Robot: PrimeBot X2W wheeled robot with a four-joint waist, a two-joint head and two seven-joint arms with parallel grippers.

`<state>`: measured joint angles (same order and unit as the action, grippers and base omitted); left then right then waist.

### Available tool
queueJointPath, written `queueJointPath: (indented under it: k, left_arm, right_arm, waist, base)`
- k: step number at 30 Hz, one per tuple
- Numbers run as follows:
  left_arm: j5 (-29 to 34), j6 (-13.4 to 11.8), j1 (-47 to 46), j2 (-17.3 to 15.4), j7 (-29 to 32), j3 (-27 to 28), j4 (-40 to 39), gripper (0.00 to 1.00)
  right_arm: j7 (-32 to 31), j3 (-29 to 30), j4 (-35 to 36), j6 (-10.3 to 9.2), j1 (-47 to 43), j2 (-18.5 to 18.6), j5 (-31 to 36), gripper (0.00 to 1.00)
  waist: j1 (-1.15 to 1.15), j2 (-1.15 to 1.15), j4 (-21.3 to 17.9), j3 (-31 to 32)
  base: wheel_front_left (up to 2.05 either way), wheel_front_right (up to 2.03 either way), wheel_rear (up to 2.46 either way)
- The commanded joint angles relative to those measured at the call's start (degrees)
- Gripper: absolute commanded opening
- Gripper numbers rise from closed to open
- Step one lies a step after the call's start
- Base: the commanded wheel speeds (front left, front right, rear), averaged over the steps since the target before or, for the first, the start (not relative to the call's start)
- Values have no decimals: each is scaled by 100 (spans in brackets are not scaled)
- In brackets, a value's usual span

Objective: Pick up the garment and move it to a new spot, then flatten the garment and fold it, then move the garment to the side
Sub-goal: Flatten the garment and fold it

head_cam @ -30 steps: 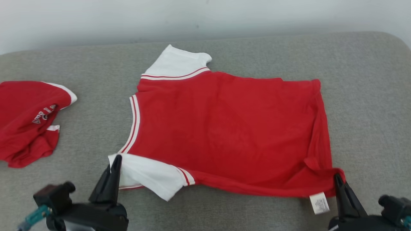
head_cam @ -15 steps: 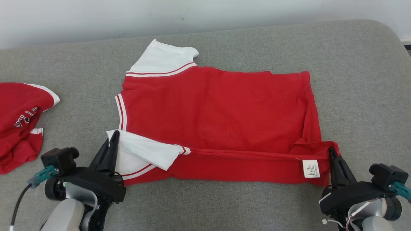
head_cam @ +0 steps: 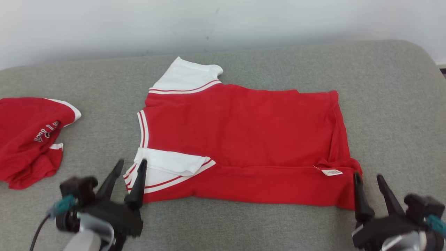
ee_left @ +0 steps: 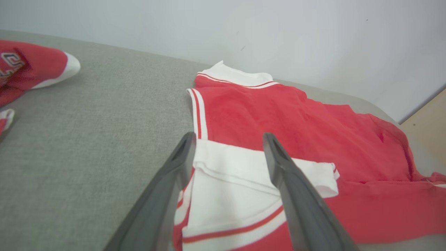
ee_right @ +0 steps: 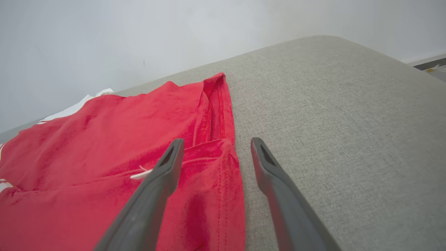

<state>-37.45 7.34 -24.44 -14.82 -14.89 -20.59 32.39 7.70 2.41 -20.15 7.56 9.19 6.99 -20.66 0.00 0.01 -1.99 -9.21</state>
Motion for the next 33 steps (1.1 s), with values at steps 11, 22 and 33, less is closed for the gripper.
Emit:
queueJointPath:
  k: [11,22,33]
  left_arm:
    - [447,9,1119,-34,-35,253,-305,100]
    - [260,8,545,75,50,-103,321,100]
    - [-165,5,394,-108,2,-633,767,0]
  right_arm:
    - [40,5,215,-13,-730,117,340,100]
    - [-75,-115,-693,-13,-171,76,571,100]
    - [227,-434,-1335,-13,63,112,279,0]
  waist:
    - [0,-1,163,70]
    - [0,-1,144,-146]
    - [0,-1,284,264]
  base:
    - [0,0,0]
    - [0,0,0]
    - [0,0,0]
